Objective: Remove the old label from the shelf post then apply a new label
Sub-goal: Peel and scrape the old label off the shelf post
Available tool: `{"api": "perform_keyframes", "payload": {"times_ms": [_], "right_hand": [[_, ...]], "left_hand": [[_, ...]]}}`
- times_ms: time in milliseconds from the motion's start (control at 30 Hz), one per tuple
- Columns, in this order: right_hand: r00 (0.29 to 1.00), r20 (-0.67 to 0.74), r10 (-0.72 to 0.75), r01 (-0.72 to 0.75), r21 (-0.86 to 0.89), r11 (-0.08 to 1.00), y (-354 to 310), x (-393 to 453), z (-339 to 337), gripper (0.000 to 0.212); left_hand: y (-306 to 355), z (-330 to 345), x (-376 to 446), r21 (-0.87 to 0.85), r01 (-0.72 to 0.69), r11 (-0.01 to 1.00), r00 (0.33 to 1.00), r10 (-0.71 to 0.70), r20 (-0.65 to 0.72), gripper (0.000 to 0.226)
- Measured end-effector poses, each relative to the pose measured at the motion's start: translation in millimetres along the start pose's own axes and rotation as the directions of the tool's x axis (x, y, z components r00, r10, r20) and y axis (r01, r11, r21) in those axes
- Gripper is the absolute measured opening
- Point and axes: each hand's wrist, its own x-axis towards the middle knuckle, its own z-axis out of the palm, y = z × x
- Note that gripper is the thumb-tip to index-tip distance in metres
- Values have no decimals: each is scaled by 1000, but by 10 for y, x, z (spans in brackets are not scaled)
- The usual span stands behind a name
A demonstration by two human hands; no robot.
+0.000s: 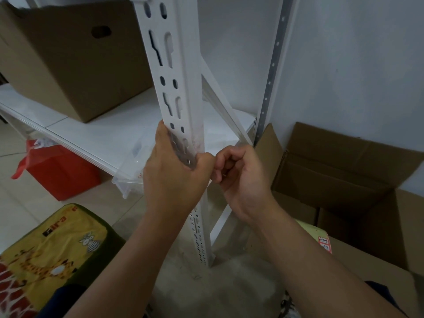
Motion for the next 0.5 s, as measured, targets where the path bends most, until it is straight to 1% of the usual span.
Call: {"api": "perform_keyframes", "payload": {"times_ms": [100,200,267,500], "right_hand": [[1000,-4,-9,9,-56,998,-16,-12,-3,29],[998,-12,-61,57,-241,969,-2,-32,31,28],[996,-9,-88,80,-328,941,20,-42,73,31],[997,-37,-72,53,-377,925,40,-55,132,40]], "left_hand": [[-9,-26,6,-2,-21,1000,1000,21,16,60],[-74,-53,33,23,-75,997,996,74,42,64],[-107,-57,42,52,-103,993,994,100,44,72],[-157,3,23,100,-157,983,988,157,5,88]]}}
